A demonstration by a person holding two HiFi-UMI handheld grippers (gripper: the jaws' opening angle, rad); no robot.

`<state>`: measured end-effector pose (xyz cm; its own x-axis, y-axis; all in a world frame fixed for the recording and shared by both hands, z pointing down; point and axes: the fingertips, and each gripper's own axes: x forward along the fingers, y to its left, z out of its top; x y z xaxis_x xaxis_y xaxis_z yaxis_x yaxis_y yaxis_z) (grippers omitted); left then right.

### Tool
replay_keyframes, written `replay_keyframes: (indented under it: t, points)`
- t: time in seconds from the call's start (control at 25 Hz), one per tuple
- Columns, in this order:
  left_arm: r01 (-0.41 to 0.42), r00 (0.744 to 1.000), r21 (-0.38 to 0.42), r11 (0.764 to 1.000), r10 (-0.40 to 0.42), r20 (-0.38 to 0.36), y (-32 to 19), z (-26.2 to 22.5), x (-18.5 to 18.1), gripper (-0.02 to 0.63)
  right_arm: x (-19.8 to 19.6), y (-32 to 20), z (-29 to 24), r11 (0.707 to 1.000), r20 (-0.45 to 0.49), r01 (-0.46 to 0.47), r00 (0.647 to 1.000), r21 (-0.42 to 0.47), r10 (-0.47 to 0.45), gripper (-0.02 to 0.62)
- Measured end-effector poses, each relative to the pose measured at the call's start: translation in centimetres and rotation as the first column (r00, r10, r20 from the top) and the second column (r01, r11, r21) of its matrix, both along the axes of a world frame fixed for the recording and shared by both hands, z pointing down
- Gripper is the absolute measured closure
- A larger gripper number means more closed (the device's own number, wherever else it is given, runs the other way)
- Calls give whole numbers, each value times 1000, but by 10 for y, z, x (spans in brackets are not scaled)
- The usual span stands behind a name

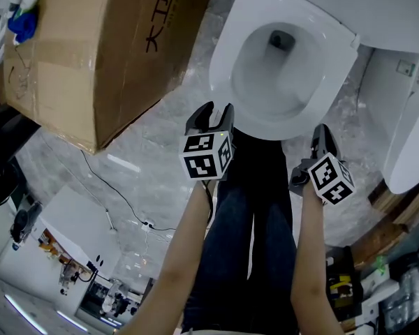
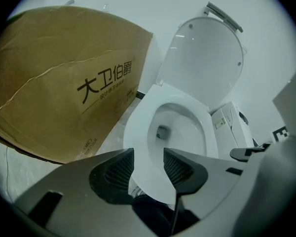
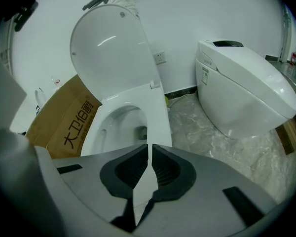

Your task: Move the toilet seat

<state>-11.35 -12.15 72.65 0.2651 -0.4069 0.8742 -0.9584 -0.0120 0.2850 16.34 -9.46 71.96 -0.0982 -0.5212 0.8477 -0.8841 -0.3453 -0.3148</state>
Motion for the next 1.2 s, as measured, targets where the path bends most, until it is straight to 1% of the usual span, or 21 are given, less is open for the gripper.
replay_keyframes:
  t: [0.12,0.16,0.24,0.28,0.48,0.68,0.84,0.92,1.0,1.2]
  points:
    - [2,1000,-16,1000,-2,-1,7,11,2,419,0,7,12,1000,19,-11,1000,-19,12,572]
    - [10,1000,-23,1000,-10,-5,9,14,1,416,-2,9,16,1000,29,-6,1000,-26,7,552]
    - [21,1000,-36,999,-22,-11,13,21,-1,414,-5,13,23,999,46,-1,999,-38,3,483]
    - [25,1000,-41,999,-25,-12,15,24,-2,411,-5,14,26,999,49,0,999,-43,2,476]
    - [43,999,-59,997,-42,8,17,37,-7,400,-2,16,39,998,48,14,999,-62,-11,453]
    - [57,998,-75,996,-56,4,17,47,-7,382,2,15,50,997,26,20,999,-77,-18,428]
    - [47,999,-90,995,-46,21,20,55,-9,364,-2,21,62,995,49,22,999,-96,-18,407]
    - [51,999,-101,994,-50,10,21,60,-7,360,-4,22,65,995,51,26,998,-101,-21,394]
    - [52,999,-107,993,-53,-2,22,63,-3,359,-5,25,71,994,74,23,997,-104,-16,386]
    - [53,998,-122,991,-57,-25,25,70,2,357,-9,17,70,997,120,-16,993,-76,25,374]
